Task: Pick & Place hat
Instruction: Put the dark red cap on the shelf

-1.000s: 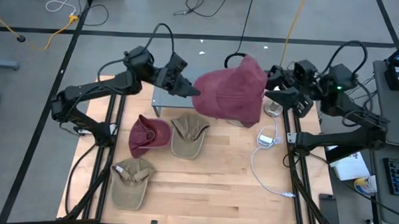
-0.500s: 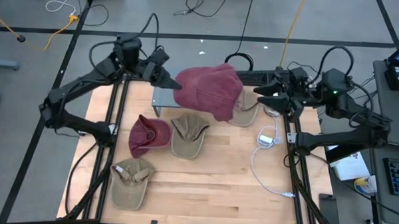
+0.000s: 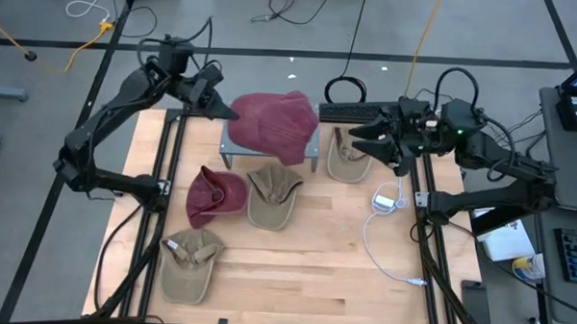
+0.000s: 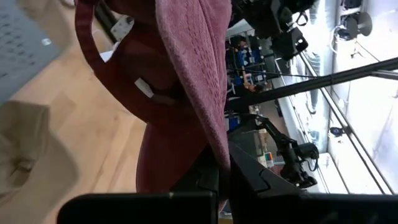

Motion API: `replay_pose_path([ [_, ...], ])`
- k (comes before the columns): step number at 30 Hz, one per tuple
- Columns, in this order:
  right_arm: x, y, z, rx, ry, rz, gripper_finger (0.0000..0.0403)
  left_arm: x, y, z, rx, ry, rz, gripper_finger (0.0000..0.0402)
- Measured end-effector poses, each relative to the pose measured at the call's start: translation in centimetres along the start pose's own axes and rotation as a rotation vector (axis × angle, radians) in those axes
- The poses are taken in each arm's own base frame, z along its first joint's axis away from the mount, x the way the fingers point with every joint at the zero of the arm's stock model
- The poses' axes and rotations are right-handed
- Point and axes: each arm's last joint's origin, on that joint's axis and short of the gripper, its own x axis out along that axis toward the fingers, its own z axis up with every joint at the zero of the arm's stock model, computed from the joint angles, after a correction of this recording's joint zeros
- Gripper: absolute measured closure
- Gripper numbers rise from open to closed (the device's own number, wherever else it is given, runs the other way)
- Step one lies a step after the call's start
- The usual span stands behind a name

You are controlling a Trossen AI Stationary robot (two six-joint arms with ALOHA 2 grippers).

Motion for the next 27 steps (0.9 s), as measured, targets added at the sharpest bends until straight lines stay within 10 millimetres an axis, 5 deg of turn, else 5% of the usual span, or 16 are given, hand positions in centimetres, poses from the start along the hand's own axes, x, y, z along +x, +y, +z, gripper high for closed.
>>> replay_pose_path([
  [18, 3.6, -2.3, -1.8, -0.119, 0.074, -0.112, 0.0202, -7.2, 2.6, -2.4, -0.076, -0.155, 0.006, 0.0394],
  [27, 4.5, -2.8, -2.2, -0.172, 0.098, -0.117, 0.0202, -7.4, 3.2, -2.0, -0.067, -0.176, 0.082, 0.0394],
])
